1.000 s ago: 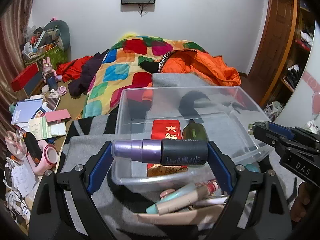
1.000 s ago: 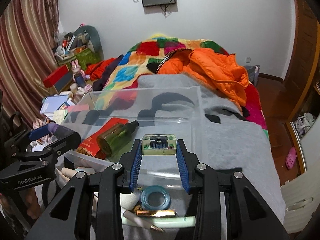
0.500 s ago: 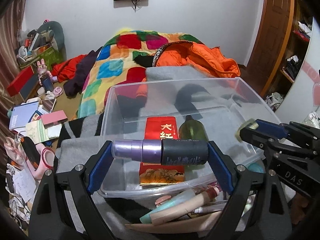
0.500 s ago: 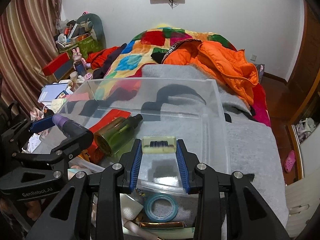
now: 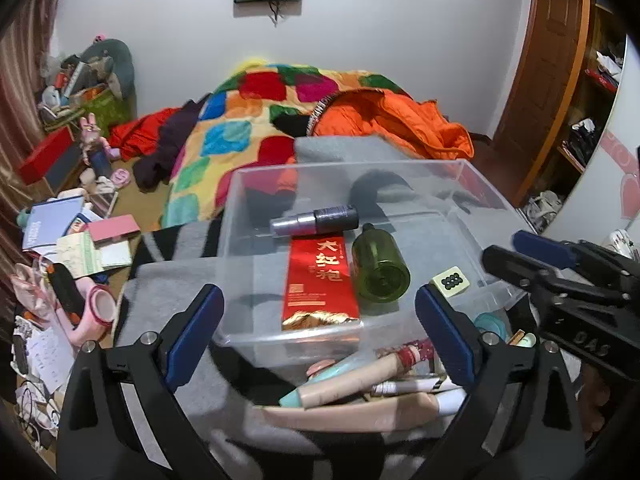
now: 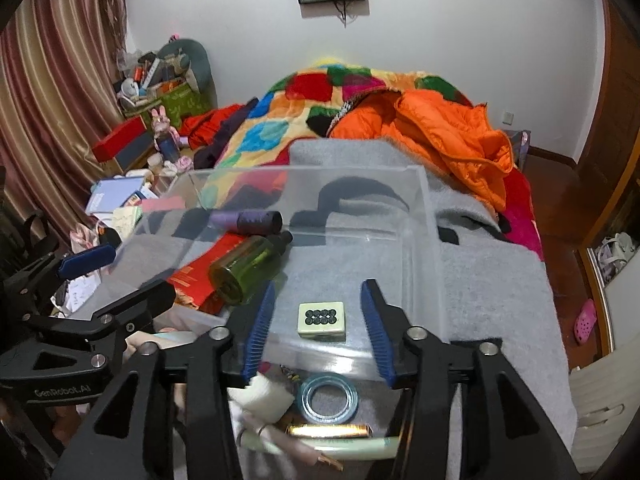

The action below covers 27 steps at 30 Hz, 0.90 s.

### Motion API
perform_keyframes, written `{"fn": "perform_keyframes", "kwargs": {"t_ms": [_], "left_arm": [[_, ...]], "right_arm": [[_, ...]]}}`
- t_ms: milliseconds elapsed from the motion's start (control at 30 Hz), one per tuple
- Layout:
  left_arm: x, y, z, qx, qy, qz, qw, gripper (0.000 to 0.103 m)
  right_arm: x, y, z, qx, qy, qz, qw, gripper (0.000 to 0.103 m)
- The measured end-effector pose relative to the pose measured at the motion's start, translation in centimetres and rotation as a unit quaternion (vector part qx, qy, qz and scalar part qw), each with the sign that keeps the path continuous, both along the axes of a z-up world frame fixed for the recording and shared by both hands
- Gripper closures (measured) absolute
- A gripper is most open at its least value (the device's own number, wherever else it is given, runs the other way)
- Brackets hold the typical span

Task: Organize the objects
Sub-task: 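Place the purple tube in the box with the left gripper while the right drops the small box in, then grasp the beige tube with the left gripper and lift it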

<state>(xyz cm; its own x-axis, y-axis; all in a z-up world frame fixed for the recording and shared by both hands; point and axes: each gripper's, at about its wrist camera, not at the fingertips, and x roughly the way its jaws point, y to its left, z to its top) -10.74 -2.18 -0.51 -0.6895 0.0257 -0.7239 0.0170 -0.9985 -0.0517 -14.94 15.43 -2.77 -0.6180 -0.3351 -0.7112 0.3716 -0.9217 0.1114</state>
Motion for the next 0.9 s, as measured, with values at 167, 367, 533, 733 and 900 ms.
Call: {"fn": "perform_keyframes", "kwargs": {"t_ms": [167, 367, 533, 733, 900], "left_arm": [[1.8, -0.5, 0.6, -0.002, 0.008, 0.013, 0.9999, 0.004], [3.7, -1.8, -1.1, 0.016, -0.020, 0.030, 0.9992, 0.003], [4.3, -2.8, -3.9, 0.031, -0.064, 0.047, 0.9964, 0.003], [4.4, -3.0, -6.3, 0.048, -0.091, 0.038, 0.9939, 0.003], [3.5, -3.0, -6.5, 0.074, -0.083, 0.019, 0.9936, 0.003]], "right_arm": [[2.4, 1.5, 1.2, -0.010, 0.020, -0.001, 1.000, 0.052], [4.9, 2.6, 0.1, 0.000, 0.002, 0.009, 1.000, 0.052], [5.8, 2.4, -2.5, -0.036, -0.066, 0.037, 0.997, 0.052], [6.9, 0.2, -4.0, -0.004, -0.067, 0.059, 0.996, 0.049], [6.8, -0.3, -3.8, -0.001, -0.064, 0.066, 0.996, 0.049]]}}
